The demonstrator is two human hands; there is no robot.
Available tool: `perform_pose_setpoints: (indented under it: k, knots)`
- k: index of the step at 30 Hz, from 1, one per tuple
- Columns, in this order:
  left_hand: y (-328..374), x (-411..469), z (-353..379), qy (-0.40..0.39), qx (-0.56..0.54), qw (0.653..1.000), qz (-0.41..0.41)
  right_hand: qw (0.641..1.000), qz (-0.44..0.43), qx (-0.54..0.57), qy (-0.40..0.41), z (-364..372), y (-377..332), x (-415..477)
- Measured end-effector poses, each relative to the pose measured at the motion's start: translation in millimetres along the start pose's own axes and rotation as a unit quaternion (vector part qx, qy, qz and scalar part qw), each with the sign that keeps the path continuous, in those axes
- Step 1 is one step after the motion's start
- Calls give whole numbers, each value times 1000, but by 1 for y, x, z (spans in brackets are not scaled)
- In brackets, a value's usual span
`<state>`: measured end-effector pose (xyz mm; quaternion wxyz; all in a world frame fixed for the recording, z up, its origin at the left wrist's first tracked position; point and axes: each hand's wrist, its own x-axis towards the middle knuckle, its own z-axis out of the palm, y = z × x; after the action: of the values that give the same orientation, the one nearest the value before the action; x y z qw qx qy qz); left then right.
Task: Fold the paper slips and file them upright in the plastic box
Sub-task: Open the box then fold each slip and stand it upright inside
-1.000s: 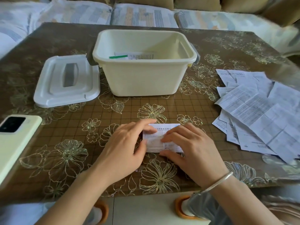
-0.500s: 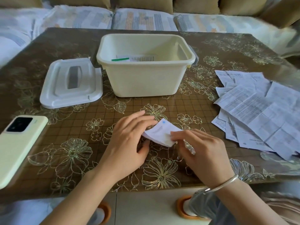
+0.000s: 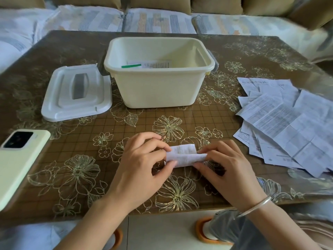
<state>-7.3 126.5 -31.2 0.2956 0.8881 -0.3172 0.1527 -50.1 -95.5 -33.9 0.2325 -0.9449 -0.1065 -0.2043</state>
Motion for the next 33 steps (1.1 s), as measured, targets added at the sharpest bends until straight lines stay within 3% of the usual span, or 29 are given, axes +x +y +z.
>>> perform_pose_setpoints:
  k: [7, 16, 20, 24, 28, 33]
  knots:
    - [-1, 2, 2, 17, 10, 997, -78, 996, 62, -22, 60, 14, -7, 6]
    - [2, 4, 8, -4, 48, 992, -119, 994, 84, -62, 11, 13, -13, 8]
    - [6, 5, 7, -8, 52, 992, -112, 998, 27, -53, -6, 13, -13, 11]
    - [8, 5, 7, 2, 100, 995, -18, 993, -68, -98, -15, 10, -19, 19]
    - [5, 5, 3, 3, 104, 994, 23, 980, -151, -96, -91, -2, -13, 33]
    - [0, 12, -12, -83, 93, 992, 34, 954, -242, -103, -147, -7, -2, 44]
